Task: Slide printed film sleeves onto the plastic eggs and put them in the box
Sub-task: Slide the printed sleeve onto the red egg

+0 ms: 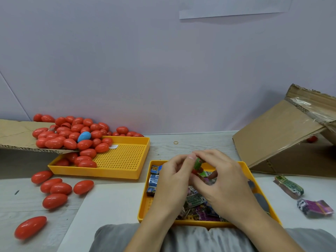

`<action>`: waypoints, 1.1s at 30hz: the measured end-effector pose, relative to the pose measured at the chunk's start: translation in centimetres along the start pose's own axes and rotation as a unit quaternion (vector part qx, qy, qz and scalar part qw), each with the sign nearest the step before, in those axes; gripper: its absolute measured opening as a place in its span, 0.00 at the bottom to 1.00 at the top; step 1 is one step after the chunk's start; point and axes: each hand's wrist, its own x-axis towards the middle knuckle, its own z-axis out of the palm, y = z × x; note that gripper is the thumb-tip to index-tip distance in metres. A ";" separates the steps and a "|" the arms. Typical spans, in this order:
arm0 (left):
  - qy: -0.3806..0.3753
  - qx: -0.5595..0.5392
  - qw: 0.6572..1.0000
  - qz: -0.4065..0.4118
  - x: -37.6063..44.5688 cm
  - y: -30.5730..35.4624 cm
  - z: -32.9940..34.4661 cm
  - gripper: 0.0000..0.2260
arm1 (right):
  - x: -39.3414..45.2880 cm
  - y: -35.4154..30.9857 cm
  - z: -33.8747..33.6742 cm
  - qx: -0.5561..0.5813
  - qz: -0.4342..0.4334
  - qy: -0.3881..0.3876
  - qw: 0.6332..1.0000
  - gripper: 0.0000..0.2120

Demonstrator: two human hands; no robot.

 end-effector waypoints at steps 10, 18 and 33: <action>-0.030 0.024 0.998 -0.043 0.0 0.2 0.0 0.17 | 0.0 -0.6 -0.2 0.020 -0.010 -0.011 1.000 0.11; -0.040 0.012 0.999 -0.031 -0.1 0.1 -0.1 0.17 | 0.0 -0.7 -0.1 0.017 -0.008 0.003 1.000 0.15; -0.060 -0.145 0.982 -0.107 0.2 0.4 -0.3 0.20 | -0.2 -0.2 0.1 0.074 0.033 0.018 0.997 0.22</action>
